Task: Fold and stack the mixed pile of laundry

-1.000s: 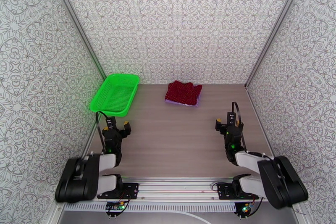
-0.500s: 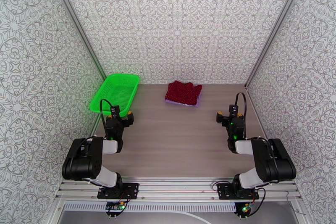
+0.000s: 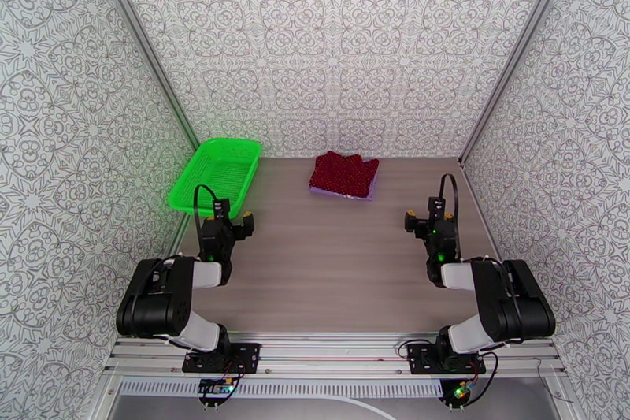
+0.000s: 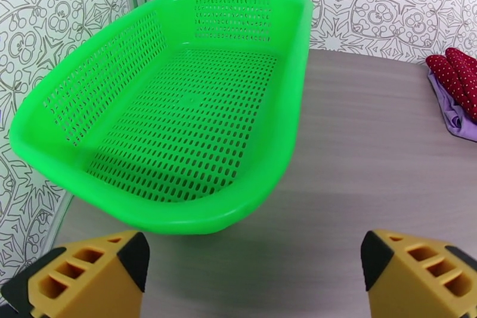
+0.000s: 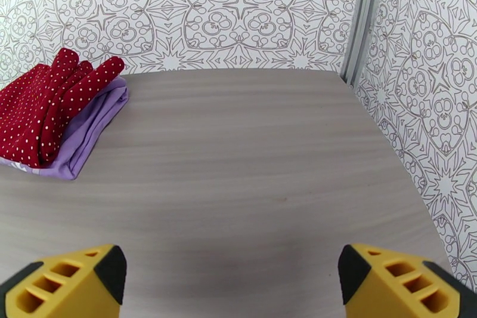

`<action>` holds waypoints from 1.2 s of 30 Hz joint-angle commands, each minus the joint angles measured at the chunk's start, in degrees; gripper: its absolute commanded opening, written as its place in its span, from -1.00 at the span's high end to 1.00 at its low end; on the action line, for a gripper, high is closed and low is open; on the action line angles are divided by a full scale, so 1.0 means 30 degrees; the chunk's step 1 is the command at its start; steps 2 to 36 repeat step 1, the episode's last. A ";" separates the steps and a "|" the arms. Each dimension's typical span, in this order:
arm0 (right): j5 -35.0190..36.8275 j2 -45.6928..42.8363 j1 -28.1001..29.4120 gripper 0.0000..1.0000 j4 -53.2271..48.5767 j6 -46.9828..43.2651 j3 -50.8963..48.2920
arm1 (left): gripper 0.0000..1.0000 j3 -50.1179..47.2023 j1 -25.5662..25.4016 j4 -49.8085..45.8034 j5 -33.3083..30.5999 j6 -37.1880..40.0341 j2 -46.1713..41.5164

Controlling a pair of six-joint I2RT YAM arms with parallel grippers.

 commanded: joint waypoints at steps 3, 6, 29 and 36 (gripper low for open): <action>-0.0228 -0.0194 -0.0066 -0.98 -0.0079 0.0173 0.0000 | -0.99 0.0134 -0.0251 0.0018 0.0134 0.0696 -0.0045; -0.0228 -0.0194 -0.0066 -0.98 -0.0079 0.0173 0.0000 | -0.99 0.0134 -0.0251 0.0018 0.0134 0.0696 -0.0045; -0.0228 -0.0194 -0.0066 -0.98 -0.0079 0.0173 0.0000 | -0.99 0.0134 -0.0251 0.0018 0.0134 0.0696 -0.0045; -0.0228 -0.0194 -0.0066 -0.98 -0.0079 0.0173 0.0000 | -0.99 0.0134 -0.0251 0.0018 0.0134 0.0696 -0.0045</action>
